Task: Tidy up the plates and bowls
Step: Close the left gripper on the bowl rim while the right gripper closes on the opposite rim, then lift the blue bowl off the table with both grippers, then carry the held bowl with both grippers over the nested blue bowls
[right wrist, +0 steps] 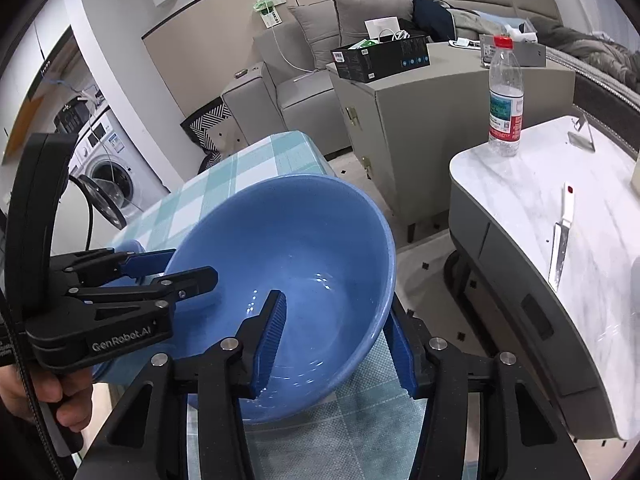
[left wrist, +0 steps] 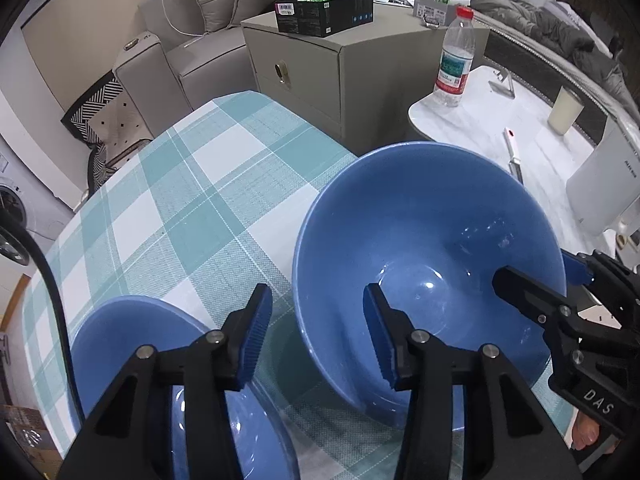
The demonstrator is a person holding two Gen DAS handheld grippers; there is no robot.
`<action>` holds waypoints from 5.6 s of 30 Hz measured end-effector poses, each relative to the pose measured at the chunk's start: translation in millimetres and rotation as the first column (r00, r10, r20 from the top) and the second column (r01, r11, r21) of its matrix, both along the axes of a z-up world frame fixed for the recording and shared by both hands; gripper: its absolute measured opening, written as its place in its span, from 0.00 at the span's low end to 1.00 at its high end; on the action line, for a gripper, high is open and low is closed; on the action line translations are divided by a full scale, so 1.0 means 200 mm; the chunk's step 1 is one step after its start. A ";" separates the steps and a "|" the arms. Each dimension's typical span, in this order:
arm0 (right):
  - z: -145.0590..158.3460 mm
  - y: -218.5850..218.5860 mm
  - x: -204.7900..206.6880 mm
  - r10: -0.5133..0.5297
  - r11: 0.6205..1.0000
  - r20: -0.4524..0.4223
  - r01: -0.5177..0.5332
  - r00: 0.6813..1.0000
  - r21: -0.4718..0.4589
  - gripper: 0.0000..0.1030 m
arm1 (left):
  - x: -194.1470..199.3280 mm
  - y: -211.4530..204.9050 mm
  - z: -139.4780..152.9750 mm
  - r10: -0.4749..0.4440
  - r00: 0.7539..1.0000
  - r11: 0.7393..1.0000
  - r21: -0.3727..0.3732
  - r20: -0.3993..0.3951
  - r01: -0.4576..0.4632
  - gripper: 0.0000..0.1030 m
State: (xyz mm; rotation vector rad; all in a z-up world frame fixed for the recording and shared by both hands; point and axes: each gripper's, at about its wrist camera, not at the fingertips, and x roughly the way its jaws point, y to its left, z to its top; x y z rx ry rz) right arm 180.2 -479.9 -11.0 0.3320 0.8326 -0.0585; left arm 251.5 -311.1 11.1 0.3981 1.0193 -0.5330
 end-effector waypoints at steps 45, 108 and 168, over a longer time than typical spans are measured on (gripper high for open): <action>-0.10 0.02 0.05 0.034 0.999 -0.040 -0.033 0.999 0.032 0.42 | 0.02 -0.04 -0.04 0.005 0.999 0.996 0.086 0.045 -0.009 0.27; -0.07 -0.05 0.02 0.014 0.996 -0.030 -0.011 0.999 0.085 0.32 | -0.04 0.01 0.03 -0.035 0.999 0.999 0.001 -0.010 0.035 0.25; 0.43 0.63 -0.16 0.272 0.962 0.165 -0.266 0.948 -0.059 0.33 | -0.26 0.80 0.49 0.158 0.977 0.951 -0.288 0.142 -0.112 0.25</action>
